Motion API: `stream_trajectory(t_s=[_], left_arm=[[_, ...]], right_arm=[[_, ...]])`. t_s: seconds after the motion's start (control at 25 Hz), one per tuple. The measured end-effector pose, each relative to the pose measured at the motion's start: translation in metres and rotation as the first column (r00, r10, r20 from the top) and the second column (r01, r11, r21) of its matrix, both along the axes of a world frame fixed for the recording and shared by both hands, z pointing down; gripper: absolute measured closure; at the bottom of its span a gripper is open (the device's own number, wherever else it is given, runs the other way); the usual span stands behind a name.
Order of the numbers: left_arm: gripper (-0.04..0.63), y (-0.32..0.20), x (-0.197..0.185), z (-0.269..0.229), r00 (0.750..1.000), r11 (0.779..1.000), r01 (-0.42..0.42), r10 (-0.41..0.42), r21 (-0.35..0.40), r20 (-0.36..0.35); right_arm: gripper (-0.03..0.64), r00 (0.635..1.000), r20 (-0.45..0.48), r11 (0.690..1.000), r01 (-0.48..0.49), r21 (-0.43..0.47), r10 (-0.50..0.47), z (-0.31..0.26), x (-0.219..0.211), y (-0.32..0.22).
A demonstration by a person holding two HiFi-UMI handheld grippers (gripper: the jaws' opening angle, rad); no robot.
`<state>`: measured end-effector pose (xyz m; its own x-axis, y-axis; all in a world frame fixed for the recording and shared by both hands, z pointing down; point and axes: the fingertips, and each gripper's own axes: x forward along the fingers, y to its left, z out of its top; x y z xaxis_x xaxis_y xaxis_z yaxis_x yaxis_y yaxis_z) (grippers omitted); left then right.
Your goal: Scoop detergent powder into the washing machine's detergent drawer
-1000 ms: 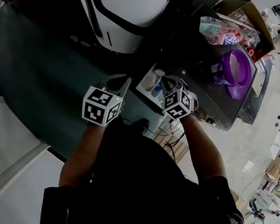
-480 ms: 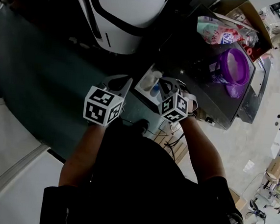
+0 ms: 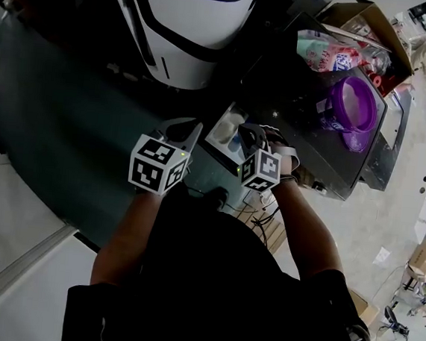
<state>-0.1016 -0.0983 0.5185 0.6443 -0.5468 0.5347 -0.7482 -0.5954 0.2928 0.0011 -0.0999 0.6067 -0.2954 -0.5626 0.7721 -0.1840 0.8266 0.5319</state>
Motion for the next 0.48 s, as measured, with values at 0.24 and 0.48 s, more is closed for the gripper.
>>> stream_trajectory(t_s=[0.24,0.48], left_arm=[[0.588,-0.0018,0.0016,-0.0049,1.000,1.000,0.002,-0.002,0.010,-0.002],[0.586,-0.0003,0.0056,-0.0094,1.000,1.000,-0.003,0.003,0.018,0.002]], right_arm=[[0.595,1.000,0.007,1.000,0.006,-0.025,-0.006,-0.0003,-0.0023,0.0019],[0.594,0.999,-0.008,0.999,0.036,-0.006,-0.036,-0.0015,-0.0033,0.0062]])
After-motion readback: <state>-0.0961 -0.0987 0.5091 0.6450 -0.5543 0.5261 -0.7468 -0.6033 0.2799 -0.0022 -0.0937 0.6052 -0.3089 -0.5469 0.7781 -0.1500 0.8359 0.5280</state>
